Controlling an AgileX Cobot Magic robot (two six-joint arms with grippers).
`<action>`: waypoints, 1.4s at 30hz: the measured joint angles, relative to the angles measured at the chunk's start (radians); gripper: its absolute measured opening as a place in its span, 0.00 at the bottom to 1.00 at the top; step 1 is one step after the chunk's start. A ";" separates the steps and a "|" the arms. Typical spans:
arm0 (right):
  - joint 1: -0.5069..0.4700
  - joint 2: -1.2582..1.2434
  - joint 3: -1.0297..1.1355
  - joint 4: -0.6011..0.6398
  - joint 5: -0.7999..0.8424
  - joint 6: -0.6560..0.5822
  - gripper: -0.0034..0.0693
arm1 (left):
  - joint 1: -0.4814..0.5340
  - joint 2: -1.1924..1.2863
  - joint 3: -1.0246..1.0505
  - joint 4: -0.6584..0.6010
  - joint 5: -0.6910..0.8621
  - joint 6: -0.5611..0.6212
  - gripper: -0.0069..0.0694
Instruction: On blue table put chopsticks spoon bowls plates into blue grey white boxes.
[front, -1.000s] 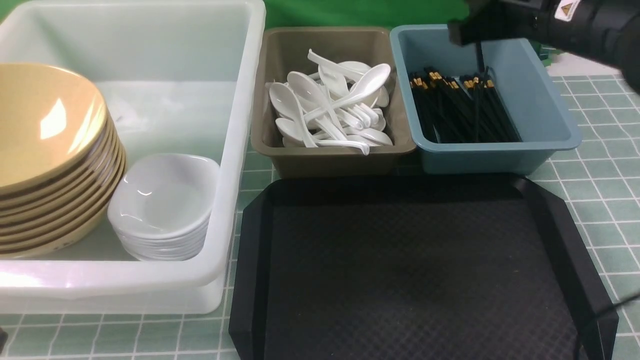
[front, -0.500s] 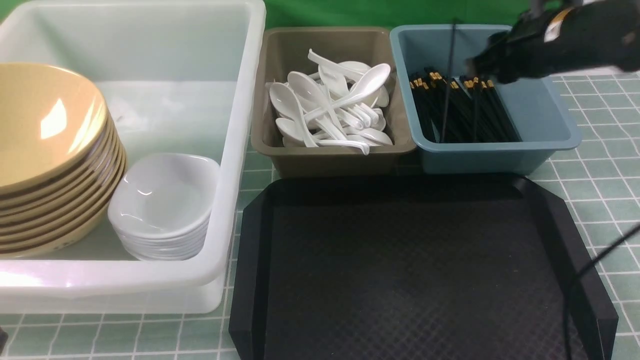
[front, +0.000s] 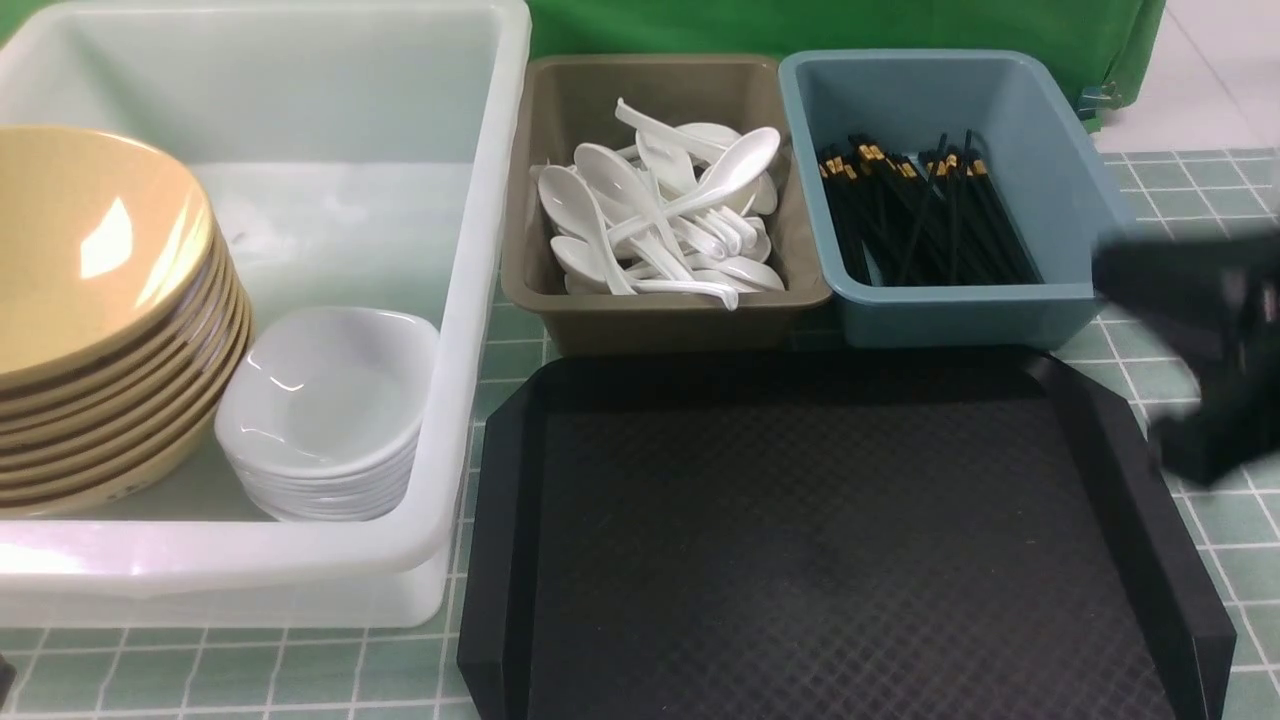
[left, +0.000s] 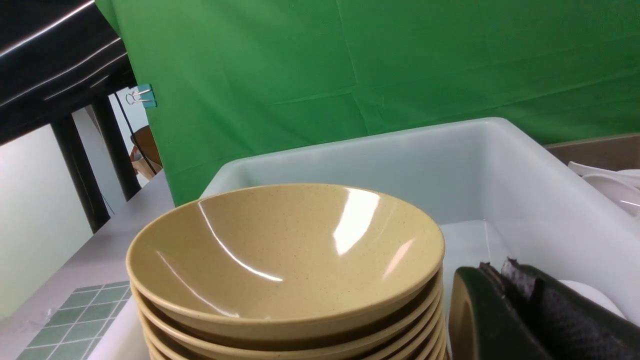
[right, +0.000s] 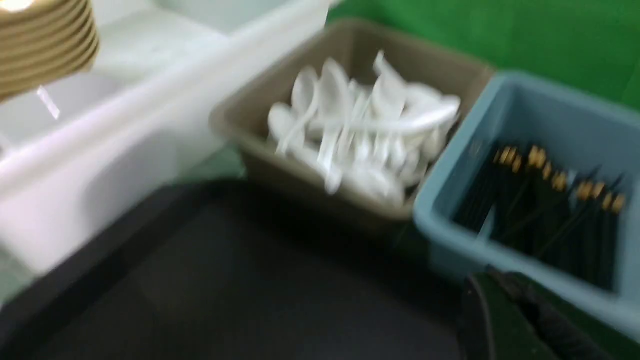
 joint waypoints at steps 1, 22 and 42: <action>0.001 -0.015 0.047 0.000 -0.019 0.006 0.10 | 0.000 0.000 0.000 0.000 0.000 0.000 0.09; -0.122 -0.497 0.472 -0.050 -0.007 0.136 0.10 | 0.001 0.000 0.000 0.000 0.000 0.004 0.09; -0.535 -0.810 0.641 0.131 -0.117 -0.105 0.10 | 0.001 0.000 0.001 0.000 0.003 0.004 0.09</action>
